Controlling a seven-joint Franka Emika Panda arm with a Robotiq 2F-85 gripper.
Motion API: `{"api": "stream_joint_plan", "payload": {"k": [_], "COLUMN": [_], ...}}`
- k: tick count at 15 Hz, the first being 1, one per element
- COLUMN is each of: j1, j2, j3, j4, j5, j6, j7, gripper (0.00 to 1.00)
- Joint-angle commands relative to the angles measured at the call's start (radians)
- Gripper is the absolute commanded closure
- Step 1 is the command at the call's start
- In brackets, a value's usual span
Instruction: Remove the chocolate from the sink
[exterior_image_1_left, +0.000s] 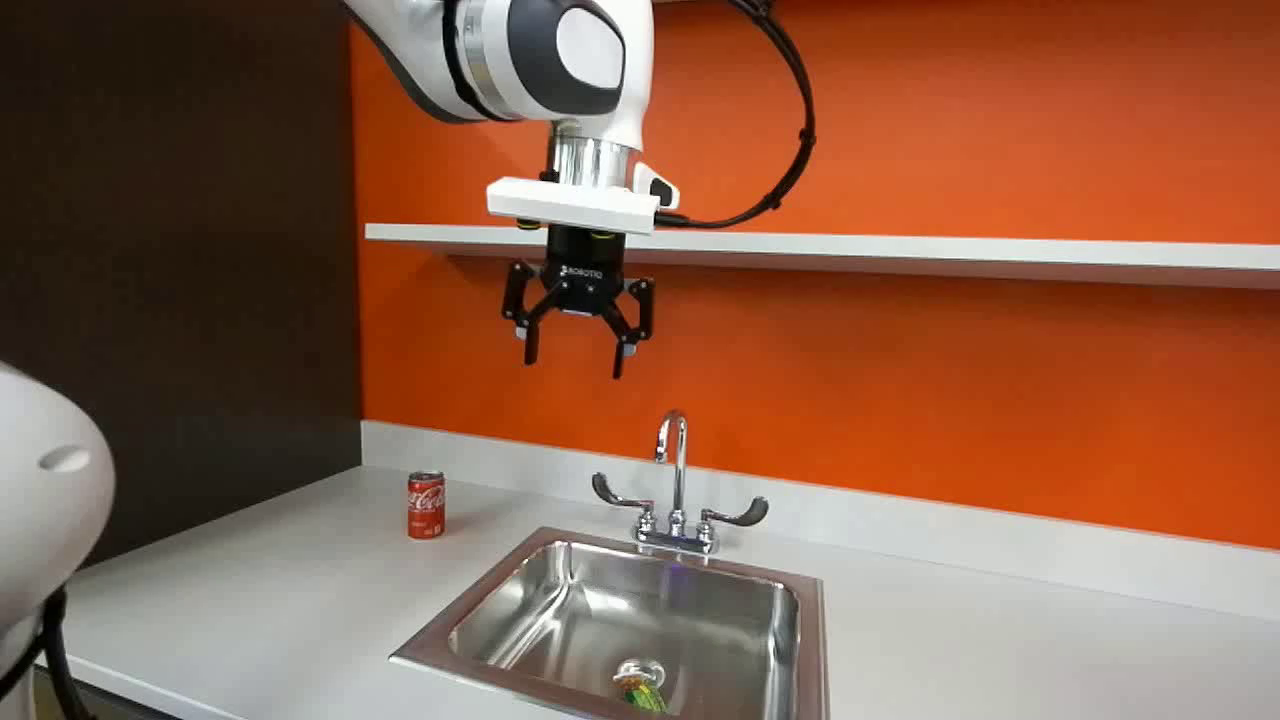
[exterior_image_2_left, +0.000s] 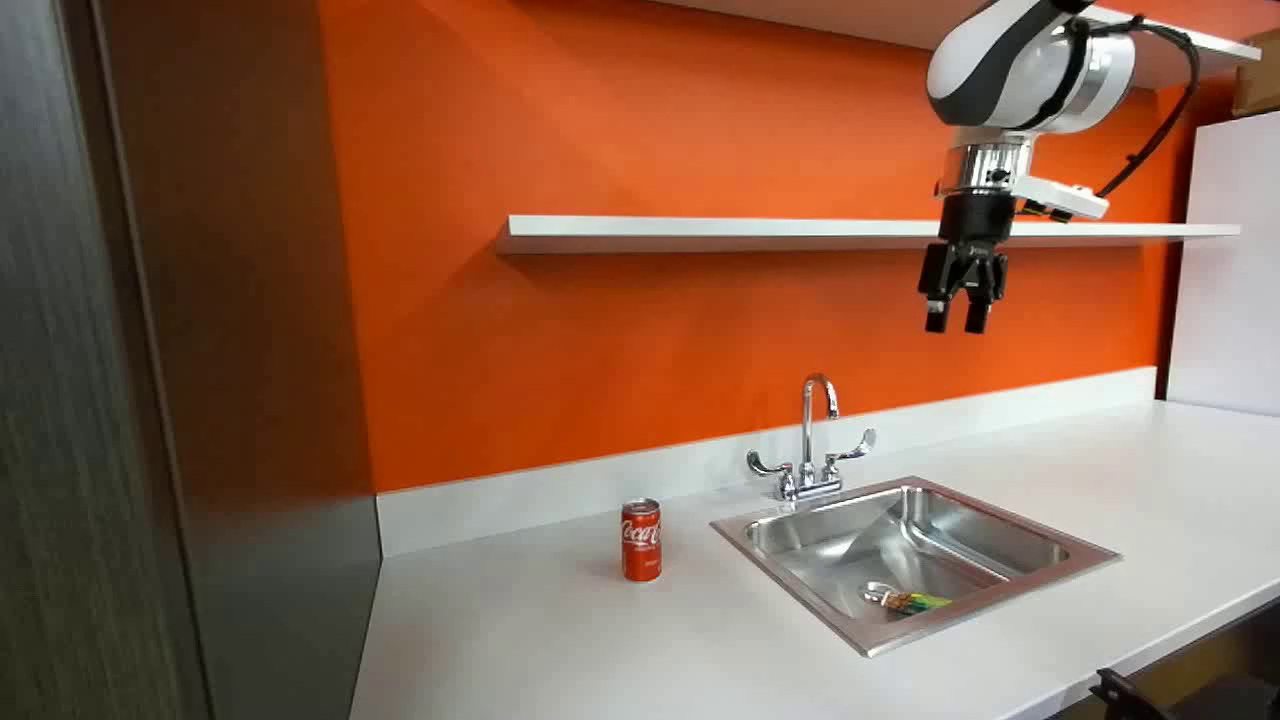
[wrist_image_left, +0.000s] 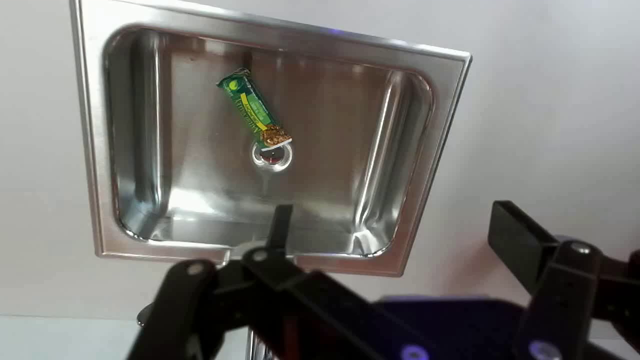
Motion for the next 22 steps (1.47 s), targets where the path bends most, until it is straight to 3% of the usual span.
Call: {"api": "stream_joint_plan", "payload": {"k": [1, 13, 22], "j1": [-0.026, -0.052, -0.120], "j2": [0.004, 0.277, 0.545], "j3": [0.023, 0.007, 0.055], "j4": [0.002, 0.057, 0.107], "j5": [0.012, 0.016, 0.043], "j6": [-0.002, 0.144, 0.304], "j7": [-0.010, -0.074, -0.137], "gripper": [0.00, 0.00, 0.00]}}
